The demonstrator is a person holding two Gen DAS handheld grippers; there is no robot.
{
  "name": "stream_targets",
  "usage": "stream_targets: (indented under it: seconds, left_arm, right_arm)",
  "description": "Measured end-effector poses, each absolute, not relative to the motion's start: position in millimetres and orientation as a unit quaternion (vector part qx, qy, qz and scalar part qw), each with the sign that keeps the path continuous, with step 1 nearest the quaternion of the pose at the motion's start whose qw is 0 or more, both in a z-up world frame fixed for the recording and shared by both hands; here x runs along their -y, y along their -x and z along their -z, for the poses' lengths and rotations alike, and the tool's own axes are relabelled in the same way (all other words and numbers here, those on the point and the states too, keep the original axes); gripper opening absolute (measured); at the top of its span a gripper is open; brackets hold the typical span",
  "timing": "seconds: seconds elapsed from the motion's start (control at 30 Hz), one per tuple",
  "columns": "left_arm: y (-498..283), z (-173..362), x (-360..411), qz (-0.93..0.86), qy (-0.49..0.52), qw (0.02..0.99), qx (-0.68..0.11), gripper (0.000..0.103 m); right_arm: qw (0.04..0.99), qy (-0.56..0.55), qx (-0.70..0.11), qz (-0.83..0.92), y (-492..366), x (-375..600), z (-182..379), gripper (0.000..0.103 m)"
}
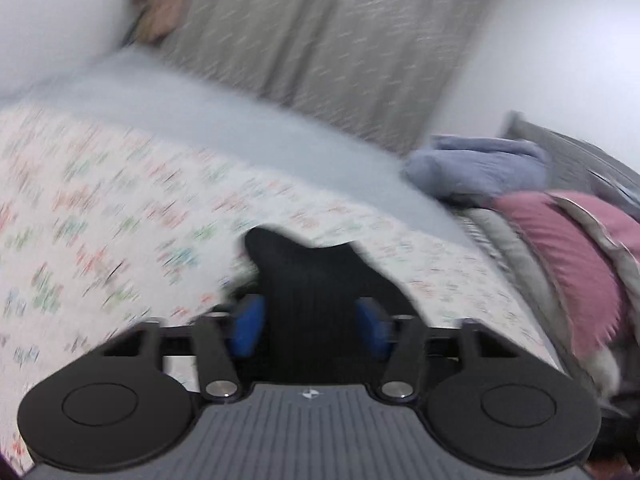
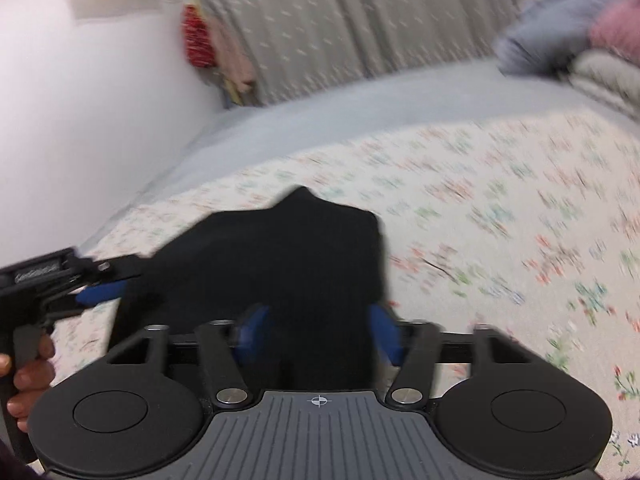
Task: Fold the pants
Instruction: 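Open both grippers and lift them away from the bundle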
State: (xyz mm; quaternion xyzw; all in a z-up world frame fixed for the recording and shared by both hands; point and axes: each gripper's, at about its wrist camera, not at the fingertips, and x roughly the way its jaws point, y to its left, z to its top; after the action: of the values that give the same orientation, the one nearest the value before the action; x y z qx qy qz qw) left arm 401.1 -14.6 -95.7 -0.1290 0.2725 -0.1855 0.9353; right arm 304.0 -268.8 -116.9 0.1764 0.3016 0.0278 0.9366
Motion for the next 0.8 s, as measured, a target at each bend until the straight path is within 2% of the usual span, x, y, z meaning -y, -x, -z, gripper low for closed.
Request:
stream_targets:
  seconds: [0.07,0.1,0.17,0.33,0.4,0.5,0.57,0.63,0.7,0.8]
  left_arm:
    - [-383.3,91.3,33.9,0.209,0.078,0.942,-0.251,0.038]
    - [-380.4,93.0,43.3,0.212,0.054,0.941,-0.258,0.042]
    - [-385.6,108.9,56.8,0.18,0.006,0.937,-0.3,0.042]
    - [-385.4,133.9,68.9,0.142,-0.076,0.94,-0.301,0.039]
    - [-384.2,126.0,63.7,0.145,-0.055,0.94,-0.304,0.039]
    - [-377.6,107.4,49.4,0.149,0.004,0.941,-0.305,0.041]
    - [-363.3,90.6,47.8,0.139,0.012,0.948,-0.285,0.045]
    - [-342.0,67.6,50.0,0.127,0.006,0.957,-0.262,0.059]
    - [-321.9,47.7,53.3,0.106,0.003,0.964,-0.243,0.065]
    - [-288.3,22.6,52.3,0.085,-0.003,0.971,-0.222,0.066]
  right_arm:
    - [0.931,-0.167,-0.323,-0.039,-307.5,259.0,121.3,0.017]
    - [0.925,-0.162,-0.344,-0.034,-311.7,254.5,128.7,0.017]
    - [0.915,-0.159,-0.37,-0.026,-316.0,250.7,149.1,0.016]
    - [0.921,-0.154,-0.359,-0.011,-311.3,241.3,152.3,0.018]
    - [0.919,-0.146,-0.366,-0.016,-307.1,238.6,141.1,0.025]
    - [0.93,-0.13,-0.342,-0.022,-290.8,232.0,114.3,0.028]
    - [0.939,-0.111,-0.324,-0.028,-276.3,224.7,94.4,0.032]
    - [0.945,-0.099,-0.308,-0.038,-258.5,217.4,74.1,0.04]
    - [0.952,-0.085,-0.293,-0.038,-243.2,212.2,58.6,0.047]
    - [0.96,-0.072,-0.27,-0.031,-213.4,205.1,35.5,0.05]
